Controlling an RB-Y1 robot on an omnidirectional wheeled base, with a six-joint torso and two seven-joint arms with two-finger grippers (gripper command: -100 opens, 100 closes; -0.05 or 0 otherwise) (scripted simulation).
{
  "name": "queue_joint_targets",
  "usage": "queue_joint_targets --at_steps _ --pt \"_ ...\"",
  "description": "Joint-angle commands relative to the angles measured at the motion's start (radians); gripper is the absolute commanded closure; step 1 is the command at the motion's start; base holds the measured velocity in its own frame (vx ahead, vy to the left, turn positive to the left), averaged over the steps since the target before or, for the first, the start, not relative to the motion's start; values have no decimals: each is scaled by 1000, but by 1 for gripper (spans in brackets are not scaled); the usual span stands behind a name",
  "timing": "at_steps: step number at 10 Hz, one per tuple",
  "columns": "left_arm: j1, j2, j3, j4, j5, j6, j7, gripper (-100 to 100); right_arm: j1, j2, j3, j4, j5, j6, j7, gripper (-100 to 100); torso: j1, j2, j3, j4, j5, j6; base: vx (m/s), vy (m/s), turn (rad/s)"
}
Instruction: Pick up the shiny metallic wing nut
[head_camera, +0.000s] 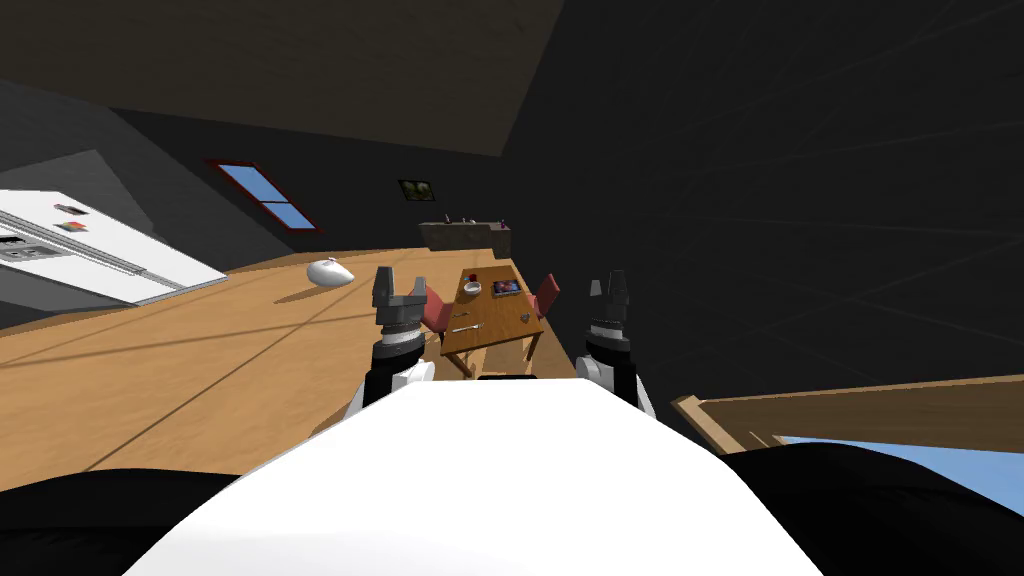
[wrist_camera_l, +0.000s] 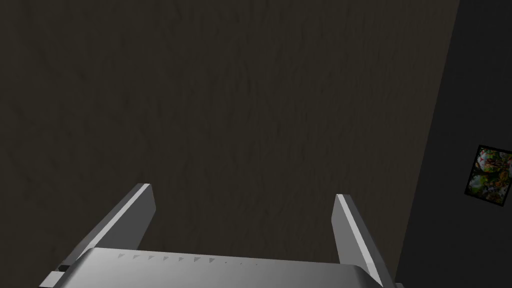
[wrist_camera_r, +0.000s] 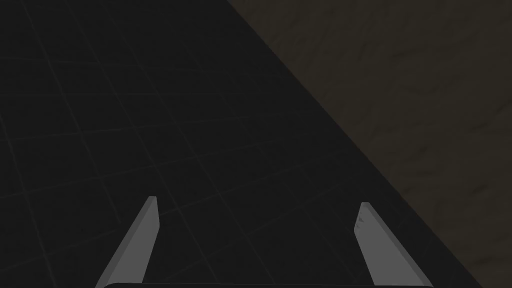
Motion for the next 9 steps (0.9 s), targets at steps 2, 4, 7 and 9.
queue_joint_targets --at_steps 2,4,7,9 --pt "0 0 0 0 0 0 0 0 16 -69 34 41 -8 25 48 -100 -2 2 1 0 0 0 -62 -31 120" --pt "0 0 0 0 0 0 0 0 31 -122 69 85 -15 50 98 -100 -3 6 3 1 -1 0 -104 -41 156" --pt "0 0 0 0 0 0 0 0 49 -191 112 143 -23 81 161 -100 -3 6 3 1 -1 0 -86 -37 113" --pt "0 0 0 0 0 0 0 0 59 -225 135 177 -28 98 197 -100 -3 6 4 1 -1 0 -92 -28 172"
